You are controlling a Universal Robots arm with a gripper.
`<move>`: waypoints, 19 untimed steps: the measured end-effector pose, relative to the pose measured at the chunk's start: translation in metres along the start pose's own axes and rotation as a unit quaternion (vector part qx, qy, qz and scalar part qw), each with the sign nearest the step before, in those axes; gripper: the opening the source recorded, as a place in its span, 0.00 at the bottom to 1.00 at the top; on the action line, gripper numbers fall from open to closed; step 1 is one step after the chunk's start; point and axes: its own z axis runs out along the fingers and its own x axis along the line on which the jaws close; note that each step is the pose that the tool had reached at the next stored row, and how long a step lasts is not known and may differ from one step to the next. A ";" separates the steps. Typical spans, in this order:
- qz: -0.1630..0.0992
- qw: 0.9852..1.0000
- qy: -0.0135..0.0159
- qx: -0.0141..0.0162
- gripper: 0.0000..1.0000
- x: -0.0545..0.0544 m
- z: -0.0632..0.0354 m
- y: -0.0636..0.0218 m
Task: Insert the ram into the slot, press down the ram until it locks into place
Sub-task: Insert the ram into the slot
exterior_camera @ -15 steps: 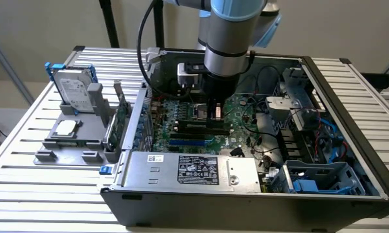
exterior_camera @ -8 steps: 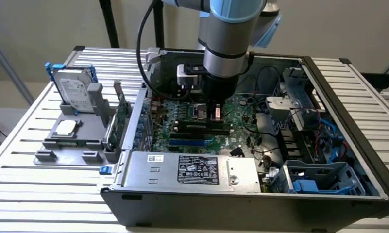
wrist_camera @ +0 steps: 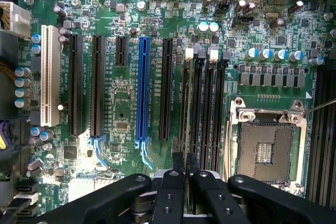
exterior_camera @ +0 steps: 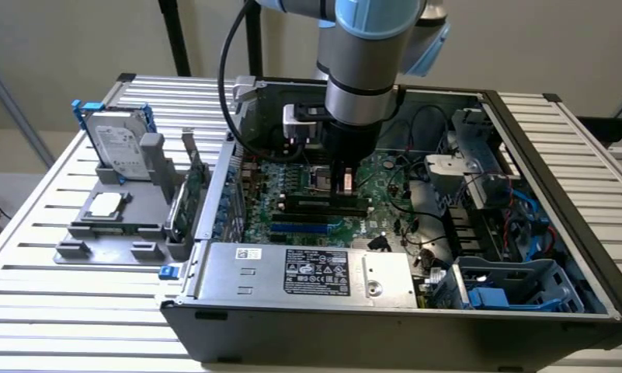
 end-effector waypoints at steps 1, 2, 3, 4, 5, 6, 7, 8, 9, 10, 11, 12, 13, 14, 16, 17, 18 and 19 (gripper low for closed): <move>0.000 1.000 0.000 0.000 0.13 0.000 0.0003 0.0000; 0.000 1.000 0.000 0.000 0.13 0.000 0.0007 0.0000; 0.000 1.000 0.000 0.000 0.13 0.000 0.0009 0.0000; 0.001 1.000 0.000 0.000 0.13 0.000 0.0013 0.0000; 0.001 1.000 0.000 0.000 0.13 0.000 0.0018 0.0000; 0.001 1.000 0.000 0.000 0.13 -0.001 0.0021 0.0000; 0.001 1.000 0.000 0.000 0.13 -0.001 0.0023 0.0001; 0.001 1.000 0.000 0.000 0.13 -0.001 0.0027 0.0000; 0.001 1.000 0.000 0.000 0.13 -0.002 0.0030 0.0000; 0.002 1.000 0.000 0.000 0.13 -0.002 0.0030 0.0000; 0.002 1.000 0.000 0.000 0.13 -0.002 0.0031 0.0000; 0.002 1.000 0.000 0.000 0.13 -0.002 0.0032 0.0000; 0.002 1.000 0.000 0.000 0.13 -0.002 0.0037 0.0000; 0.002 1.000 0.000 0.000 0.13 -0.002 0.0042 0.0000; 0.002 1.000 0.000 0.000 0.13 -0.002 0.0058 0.0000; 0.002 1.000 0.000 0.000 0.15 -0.002 0.0065 0.0000; 0.002 1.000 0.000 0.000 0.15 -0.002 0.0066 0.0000; 0.002 1.000 0.000 0.000 0.21 -0.002 0.0066 0.0000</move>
